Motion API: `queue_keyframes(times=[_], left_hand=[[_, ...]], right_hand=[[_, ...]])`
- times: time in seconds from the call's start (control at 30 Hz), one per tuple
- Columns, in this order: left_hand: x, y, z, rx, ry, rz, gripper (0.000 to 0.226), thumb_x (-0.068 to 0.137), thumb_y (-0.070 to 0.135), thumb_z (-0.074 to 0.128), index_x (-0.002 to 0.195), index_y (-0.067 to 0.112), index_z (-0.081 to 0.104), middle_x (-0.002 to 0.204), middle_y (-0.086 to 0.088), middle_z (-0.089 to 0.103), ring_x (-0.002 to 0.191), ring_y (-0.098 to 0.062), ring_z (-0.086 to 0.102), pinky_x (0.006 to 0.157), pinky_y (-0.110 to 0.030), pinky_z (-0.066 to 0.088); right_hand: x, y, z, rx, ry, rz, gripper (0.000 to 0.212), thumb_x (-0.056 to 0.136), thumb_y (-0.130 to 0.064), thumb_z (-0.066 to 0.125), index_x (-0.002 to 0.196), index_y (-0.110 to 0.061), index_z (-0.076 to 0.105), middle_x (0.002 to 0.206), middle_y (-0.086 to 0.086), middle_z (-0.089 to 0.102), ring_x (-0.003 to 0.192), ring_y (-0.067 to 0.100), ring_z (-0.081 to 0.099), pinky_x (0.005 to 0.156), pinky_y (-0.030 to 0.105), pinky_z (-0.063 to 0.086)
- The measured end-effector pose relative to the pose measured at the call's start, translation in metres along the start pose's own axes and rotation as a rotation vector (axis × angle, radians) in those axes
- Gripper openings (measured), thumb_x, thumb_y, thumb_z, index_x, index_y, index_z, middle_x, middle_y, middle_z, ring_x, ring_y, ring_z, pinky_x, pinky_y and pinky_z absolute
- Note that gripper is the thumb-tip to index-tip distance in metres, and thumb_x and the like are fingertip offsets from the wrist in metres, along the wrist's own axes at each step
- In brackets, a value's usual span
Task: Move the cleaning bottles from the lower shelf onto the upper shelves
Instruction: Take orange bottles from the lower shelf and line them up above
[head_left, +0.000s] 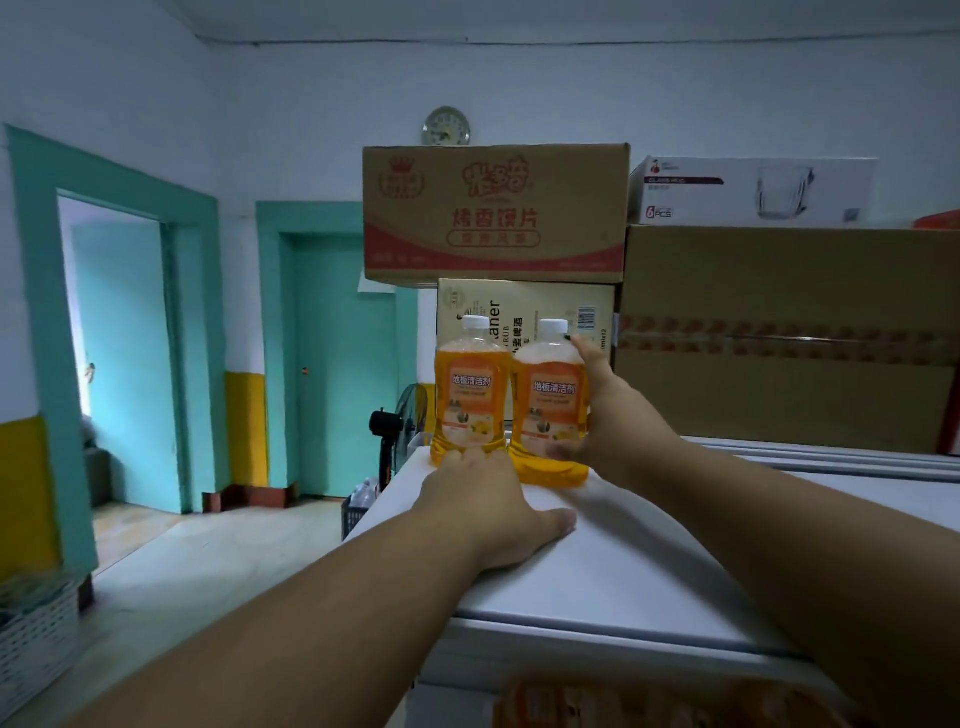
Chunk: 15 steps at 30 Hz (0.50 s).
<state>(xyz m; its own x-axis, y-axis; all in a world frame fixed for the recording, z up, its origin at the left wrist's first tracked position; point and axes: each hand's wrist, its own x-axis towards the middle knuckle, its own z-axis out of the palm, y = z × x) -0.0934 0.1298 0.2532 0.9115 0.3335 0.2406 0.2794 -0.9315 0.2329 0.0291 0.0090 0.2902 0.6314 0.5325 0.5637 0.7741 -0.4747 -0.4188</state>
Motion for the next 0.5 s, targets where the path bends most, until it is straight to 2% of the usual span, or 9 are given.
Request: queue_keyframes(times=[0.5], left_hand=[[0.0025, 0.0022, 0.0021, 0.055, -0.030, -0.010, 0.087, 0.075, 0.085, 0.047, 0.137, 0.023, 0.046, 0.144, -0.005, 0.045, 0.130, -0.028, 0.038, 0.107, -0.048, 0.038]], right_hand=[[0.0098, 0.0079, 0.0090, 0.005, 0.010, 0.059, 0.131, 0.069, -0.024, 0.088, 0.147, -0.048, -0.015, 0.128, 0.004, 0.056, 0.107, 0.022, 0.062, 0.093, 0.045, 0.053]])
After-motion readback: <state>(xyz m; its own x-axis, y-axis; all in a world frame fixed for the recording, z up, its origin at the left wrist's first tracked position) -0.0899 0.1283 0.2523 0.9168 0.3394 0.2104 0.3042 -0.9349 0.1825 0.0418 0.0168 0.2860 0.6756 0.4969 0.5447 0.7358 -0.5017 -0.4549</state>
